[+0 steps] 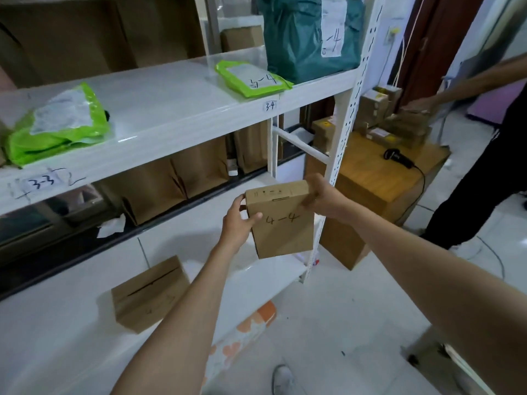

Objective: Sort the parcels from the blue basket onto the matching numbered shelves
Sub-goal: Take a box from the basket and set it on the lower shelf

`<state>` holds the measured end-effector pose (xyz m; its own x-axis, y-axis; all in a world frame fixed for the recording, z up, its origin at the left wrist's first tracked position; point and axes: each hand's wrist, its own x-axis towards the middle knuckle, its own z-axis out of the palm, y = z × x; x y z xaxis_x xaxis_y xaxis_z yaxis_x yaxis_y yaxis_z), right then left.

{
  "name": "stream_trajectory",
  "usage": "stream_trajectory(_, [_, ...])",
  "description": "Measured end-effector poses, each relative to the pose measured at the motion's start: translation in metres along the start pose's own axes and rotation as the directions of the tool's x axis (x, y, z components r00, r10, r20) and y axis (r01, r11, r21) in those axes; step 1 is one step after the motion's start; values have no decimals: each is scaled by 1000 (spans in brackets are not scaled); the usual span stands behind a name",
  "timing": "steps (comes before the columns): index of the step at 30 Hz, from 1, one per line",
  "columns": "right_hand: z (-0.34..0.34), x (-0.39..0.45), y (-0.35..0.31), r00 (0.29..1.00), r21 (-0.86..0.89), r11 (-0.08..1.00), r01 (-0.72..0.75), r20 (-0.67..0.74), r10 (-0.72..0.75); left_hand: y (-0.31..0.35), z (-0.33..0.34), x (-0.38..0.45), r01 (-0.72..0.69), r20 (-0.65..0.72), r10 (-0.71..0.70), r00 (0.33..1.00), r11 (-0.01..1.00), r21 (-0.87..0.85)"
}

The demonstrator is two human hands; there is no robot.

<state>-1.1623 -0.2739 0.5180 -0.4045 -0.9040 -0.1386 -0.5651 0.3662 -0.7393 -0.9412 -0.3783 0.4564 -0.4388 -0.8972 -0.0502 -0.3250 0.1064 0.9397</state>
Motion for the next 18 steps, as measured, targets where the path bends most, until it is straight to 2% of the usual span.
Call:
stream_trajectory(3, [-12,50,4,998,-173,984,-41,36,48,-2,19,42,41,-2,-41,999,999,-15])
stream_trajectory(6, [-25,98,10,998,-363,932,6,55,15,-2,37,79,54,-7,-55,998,998,-15])
stream_trajectory(12, [-38,163,34,991,-431,903,1,123,58,0,74,127,109,-9,-109,994,993,34])
stream_trajectory(18, [-49,211,55,975,-663,728,172,221,-29,1,109,155,153,-63,-147,987,983,104])
